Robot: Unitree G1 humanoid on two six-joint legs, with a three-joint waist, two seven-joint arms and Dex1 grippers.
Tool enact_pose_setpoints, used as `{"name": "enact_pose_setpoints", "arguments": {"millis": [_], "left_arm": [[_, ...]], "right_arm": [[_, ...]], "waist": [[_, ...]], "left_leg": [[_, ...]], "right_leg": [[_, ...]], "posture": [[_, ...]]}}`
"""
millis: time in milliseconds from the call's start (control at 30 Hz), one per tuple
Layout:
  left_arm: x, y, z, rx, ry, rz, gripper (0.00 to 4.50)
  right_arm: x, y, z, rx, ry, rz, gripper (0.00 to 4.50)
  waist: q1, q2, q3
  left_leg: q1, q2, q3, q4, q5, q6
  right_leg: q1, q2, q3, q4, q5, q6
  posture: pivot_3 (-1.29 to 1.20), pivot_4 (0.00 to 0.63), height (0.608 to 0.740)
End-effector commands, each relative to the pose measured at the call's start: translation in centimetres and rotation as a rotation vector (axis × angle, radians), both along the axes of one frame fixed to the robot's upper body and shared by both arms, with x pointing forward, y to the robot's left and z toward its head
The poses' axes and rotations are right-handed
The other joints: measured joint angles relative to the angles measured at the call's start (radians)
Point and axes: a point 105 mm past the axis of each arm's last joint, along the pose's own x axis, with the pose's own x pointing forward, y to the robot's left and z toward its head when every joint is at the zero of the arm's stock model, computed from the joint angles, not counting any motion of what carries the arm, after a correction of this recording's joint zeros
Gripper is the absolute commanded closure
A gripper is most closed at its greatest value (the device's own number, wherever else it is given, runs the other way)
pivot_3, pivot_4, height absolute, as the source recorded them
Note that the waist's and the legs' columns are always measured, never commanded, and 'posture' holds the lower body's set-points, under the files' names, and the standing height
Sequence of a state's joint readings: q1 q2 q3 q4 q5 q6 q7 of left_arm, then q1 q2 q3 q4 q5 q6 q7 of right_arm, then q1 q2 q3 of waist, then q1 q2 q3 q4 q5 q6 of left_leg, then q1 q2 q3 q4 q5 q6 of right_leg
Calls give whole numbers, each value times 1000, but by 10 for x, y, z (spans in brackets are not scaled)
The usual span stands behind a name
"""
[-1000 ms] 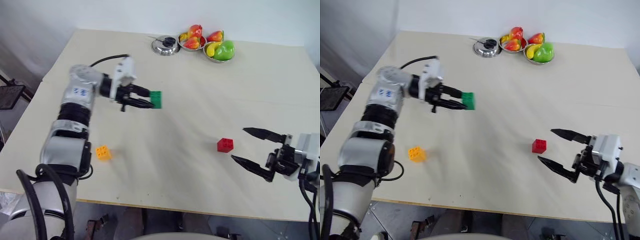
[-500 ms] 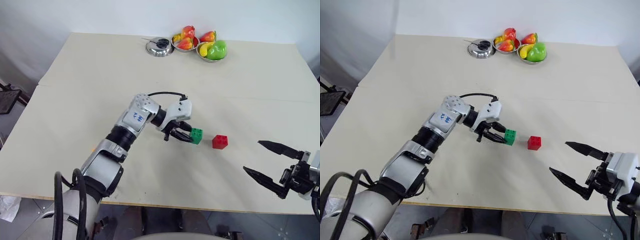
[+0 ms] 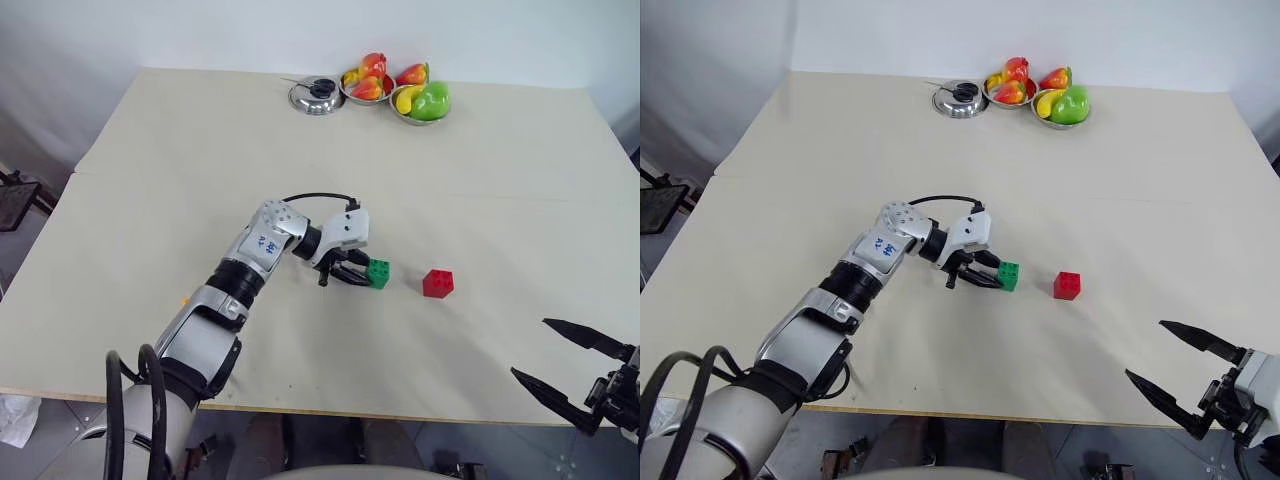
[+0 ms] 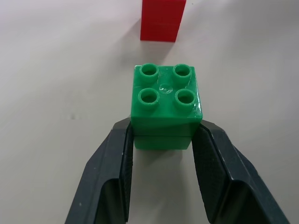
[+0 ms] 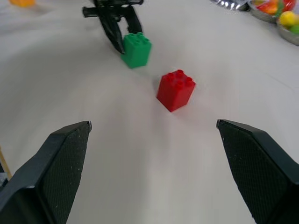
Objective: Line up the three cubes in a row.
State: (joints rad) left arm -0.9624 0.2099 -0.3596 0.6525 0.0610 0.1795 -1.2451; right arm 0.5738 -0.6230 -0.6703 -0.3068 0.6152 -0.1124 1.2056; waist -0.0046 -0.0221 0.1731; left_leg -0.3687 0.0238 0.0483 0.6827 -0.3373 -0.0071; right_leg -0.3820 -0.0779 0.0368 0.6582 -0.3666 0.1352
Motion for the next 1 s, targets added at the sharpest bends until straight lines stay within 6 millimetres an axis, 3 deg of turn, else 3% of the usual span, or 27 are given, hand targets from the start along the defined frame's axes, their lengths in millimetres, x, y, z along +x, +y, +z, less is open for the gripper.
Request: {"name": "enact_pose_setpoints", "arguments": {"millis": [33, 367, 567, 700, 933, 1000], "left_arm": [[-6, 6, 0, 4, 11, -2, 3042], [-9, 10, -4, 2, 16, 70, 3042], [-12, 14, -8, 8, -43, 61, 1213], [-8, 11, 19, -131, -81, 62, 35], [-28, 45, 82, -276, -97, -116, 35], [-26, 71, 111, -394, -171, -109, 35]], "right_arm": [[1, 0, 8, -6, -44, -7, 0], [12, 9, 8, 10, -62, 21, 0], [16, 15, 9, 20, -70, 42, 0], [17, 17, 9, 22, -67, 54, 0], [22, 23, 7, 56, -21, 114, 0], [29, 35, 12, 86, -11, 171, 0]], "waist": [[2, 0, 0], [3, 0, 0], [4, 1, 0], [5, 1, 0], [1, 3, 1], [0, 3, 1]], "left_leg": [[0, 0, 0, 0, 0, 0], [1, -1, -3, 0, 0, 0], [0, -1, -5, 0, 0, 0], [0, -2, -6, 0, 0, 0], [-1, -2, -8, 0, 0, 0], [0, -2, -7, 0, 0, 0]], "right_leg": [[0, 0, 0, 0, 0, 0], [4, -1, -1, -2, 0, 0], [5, -1, -1, -3, 0, 0], [5, -1, -1, -4, 0, 0], [5, -1, -2, -5, 0, 0], [5, -1, -3, -4, 0, 0]], "posture": [[0, 150, 740], [0, 150, 740], [0, 150, 740], [0, 150, 740], [0, 150, 740], [0, 150, 740]]}}
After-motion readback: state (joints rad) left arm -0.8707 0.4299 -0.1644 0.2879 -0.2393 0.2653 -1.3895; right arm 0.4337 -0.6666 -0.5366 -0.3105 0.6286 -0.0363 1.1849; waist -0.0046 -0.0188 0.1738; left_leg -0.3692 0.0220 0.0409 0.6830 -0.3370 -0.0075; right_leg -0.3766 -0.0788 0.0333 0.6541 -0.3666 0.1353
